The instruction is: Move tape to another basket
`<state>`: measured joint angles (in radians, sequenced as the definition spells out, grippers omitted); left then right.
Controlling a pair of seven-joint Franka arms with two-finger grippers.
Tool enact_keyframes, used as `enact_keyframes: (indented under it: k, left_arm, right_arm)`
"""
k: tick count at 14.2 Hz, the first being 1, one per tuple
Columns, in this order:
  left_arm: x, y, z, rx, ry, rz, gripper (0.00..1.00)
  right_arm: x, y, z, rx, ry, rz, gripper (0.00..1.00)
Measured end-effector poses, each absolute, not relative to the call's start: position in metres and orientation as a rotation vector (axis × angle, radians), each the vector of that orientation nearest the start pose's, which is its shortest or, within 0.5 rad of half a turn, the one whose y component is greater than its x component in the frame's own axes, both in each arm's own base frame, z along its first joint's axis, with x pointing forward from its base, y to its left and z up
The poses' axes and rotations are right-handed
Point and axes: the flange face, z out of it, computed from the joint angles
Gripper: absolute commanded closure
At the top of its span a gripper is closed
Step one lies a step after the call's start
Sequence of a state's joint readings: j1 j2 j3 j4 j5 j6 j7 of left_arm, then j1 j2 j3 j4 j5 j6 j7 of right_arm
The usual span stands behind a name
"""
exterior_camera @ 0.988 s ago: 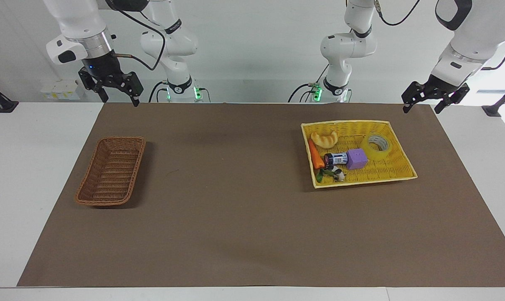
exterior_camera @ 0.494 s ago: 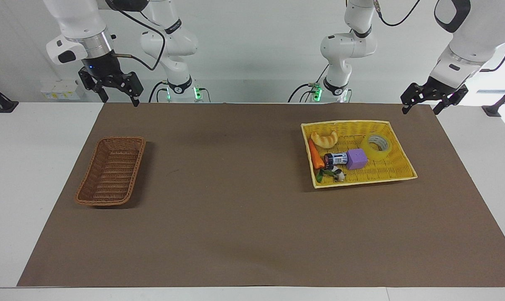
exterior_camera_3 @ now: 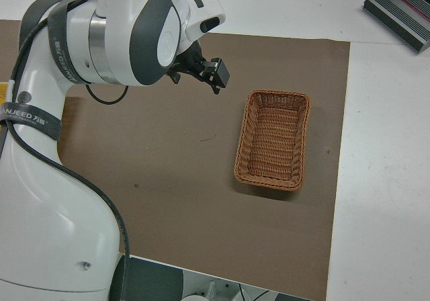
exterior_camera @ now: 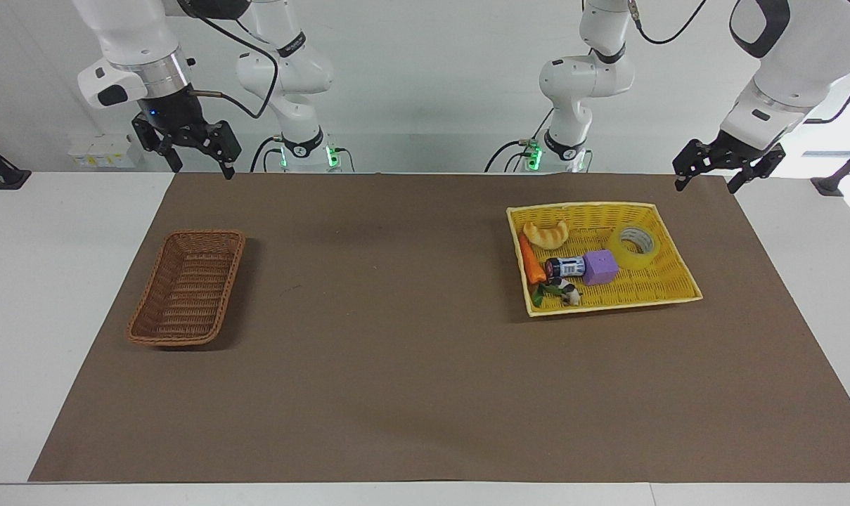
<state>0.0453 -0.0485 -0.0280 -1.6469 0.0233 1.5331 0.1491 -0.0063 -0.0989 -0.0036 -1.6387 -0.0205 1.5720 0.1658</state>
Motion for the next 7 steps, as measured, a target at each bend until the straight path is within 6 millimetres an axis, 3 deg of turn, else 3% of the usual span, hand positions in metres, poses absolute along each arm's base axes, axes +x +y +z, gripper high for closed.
enact_keyframes:
  k: [2,4,7]
  left_arm:
    - [0.531,0.022,0.608,-3.118,0.094,0.121,0.00]
    - [0.526,0.033,0.605,-3.112,-0.139,0.132,0.00]
    - [0.515,0.035,0.598,-3.074,-0.437,0.150,0.00]
  right_arm:
    - [0.523,-0.007,0.646,-3.146,0.278,-0.053,0.00]
    - [0.523,-0.007,0.646,-3.146,0.278,-0.053,0.00]
    - [0.523,-0.007,0.646,-3.146,0.278,-0.053,0.00]
